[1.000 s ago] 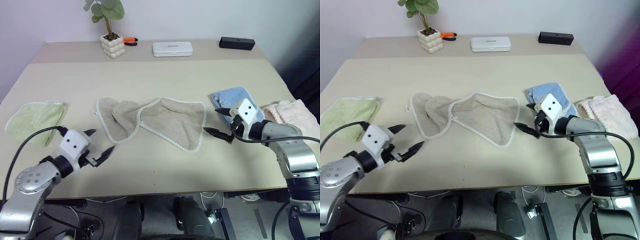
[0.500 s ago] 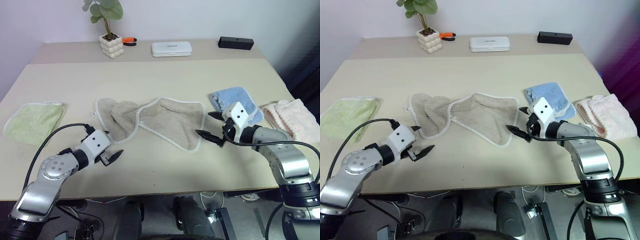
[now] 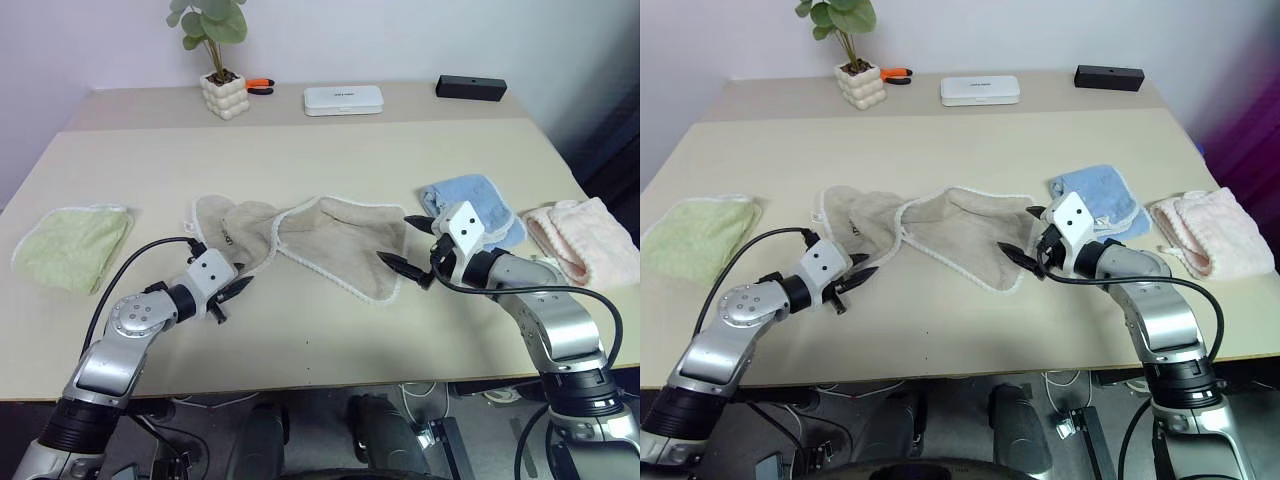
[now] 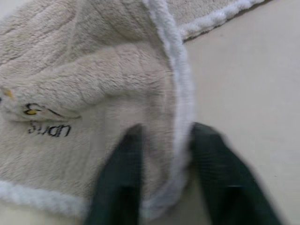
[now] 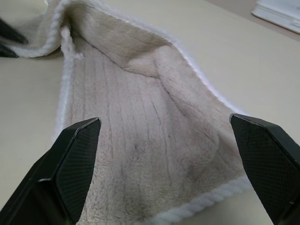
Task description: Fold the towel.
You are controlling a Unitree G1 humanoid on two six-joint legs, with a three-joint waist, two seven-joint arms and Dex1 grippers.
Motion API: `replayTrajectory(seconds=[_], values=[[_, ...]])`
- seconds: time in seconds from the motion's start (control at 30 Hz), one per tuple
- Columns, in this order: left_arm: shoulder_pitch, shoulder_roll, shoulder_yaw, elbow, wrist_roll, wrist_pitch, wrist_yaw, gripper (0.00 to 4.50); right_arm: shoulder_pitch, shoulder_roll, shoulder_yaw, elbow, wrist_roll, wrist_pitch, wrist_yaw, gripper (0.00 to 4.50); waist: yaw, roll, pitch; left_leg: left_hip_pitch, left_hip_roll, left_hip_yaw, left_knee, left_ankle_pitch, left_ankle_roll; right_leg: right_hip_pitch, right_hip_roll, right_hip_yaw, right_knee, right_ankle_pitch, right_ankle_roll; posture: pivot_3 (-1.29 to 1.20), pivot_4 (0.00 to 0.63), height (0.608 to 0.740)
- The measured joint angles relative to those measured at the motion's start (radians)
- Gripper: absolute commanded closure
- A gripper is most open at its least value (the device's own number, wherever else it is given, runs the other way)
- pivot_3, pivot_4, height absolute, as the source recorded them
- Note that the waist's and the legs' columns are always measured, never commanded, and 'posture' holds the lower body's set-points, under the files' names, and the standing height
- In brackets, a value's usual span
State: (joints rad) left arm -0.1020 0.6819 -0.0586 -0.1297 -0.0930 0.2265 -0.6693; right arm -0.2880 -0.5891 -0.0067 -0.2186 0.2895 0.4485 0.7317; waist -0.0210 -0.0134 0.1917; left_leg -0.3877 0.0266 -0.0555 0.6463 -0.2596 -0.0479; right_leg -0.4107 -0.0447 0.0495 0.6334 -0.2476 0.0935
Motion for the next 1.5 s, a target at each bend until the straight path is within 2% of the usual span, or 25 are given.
replayTrajectory(seconds=[0.23,0.37,0.53,0.67,0.87,0.97,1.2,1.5], values=[[0.044,0.016,0.101,-0.006,-0.007,0.012,0.022,4.42,-0.075,-0.017,0.058,0.093,-0.073,-0.023,0.001,0.0,-0.006,0.0,0.0,0.0,0.0,0.0,0.0,0.0,0.0,-0.001,0.0,0.0,0.0,0.0,0.0,0.0,0.15,0.737],[0.125,0.056,0.205,-0.068,-0.047,0.023,0.001,4.42,-0.195,-0.003,0.098,0.276,-0.151,-0.047,-0.026,0.0,-0.012,0.0,0.001,-0.002,0.0,0.0,-0.001,0.0,0.0,-0.003,0.0,0.0,0.0,0.0,0.0,0.0,0.15,0.737],[0.204,0.084,0.285,-0.121,-0.081,0.023,-0.037,4.42,-0.393,0.087,0.113,0.559,-0.199,-0.077,-0.075,0.0,-0.019,0.0,0.001,-0.003,0.0,0.0,-0.001,0.0,0.0,-0.003,0.0,0.0,0.0,0.0,0.0,0.0,0.15,0.737],[0.24,0.087,0.293,-0.137,-0.081,0.03,-0.045,4.42,-0.534,0.151,0.122,0.819,-0.242,-0.16,-0.093,0.0,-0.023,0.0,0.001,-0.003,0.0,0.0,-0.002,0.0,0.0,-0.004,0.0,0.0,0.001,0.002,0.003,0.0,0.15,0.737],[0.275,0.086,0.302,-0.18,-0.084,0.041,-0.045,4.42,-0.643,0.191,0.119,1.101,-0.28,-0.236,-0.099,0.0,-0.024,0.0,0.001,-0.003,0.0,0.001,-0.002,0.0,0.0,-0.005,-0.001,0.0,0.001,0.002,0.003,0.0,0.15,0.737],[0.286,0.085,0.305,-0.189,-0.087,0.051,-0.046,4.5,-0.683,0.2,0.118,1.17,-0.287,-0.248,-0.093,0.89,-0.025,0.0,0.001,-0.003,0.0,0.0,-0.003,0.0,0.0,-0.005,0.0,0.0,0.001,0.002,0.003,0.0,0.15,0.737],[0.294,0.085,0.309,-0.194,-0.092,0.058,-0.048,4.5,-0.704,0.212,0.098,1.21,-0.284,-0.237,-0.067,4.45,-0.023,0.0,0.001,-0.003,0.0,0.0,-0.002,0.0,0.0,-0.004,0.0,0.0,0.001,0.002,0.003,0.0,0.15,0.737],[0.266,0.087,0.309,-0.166,-0.092,0.062,-0.048,4.5,-0.686,0.158,0.084,1.135,-0.29,-0.248,-0.057,4.45,-0.024,0.001,0.001,-0.004,0.0,0.001,-0.003,0.0,0.0,-0.006,0.0,0.0,0.002,0.002,0.003,0.0,0.15,0.737]])
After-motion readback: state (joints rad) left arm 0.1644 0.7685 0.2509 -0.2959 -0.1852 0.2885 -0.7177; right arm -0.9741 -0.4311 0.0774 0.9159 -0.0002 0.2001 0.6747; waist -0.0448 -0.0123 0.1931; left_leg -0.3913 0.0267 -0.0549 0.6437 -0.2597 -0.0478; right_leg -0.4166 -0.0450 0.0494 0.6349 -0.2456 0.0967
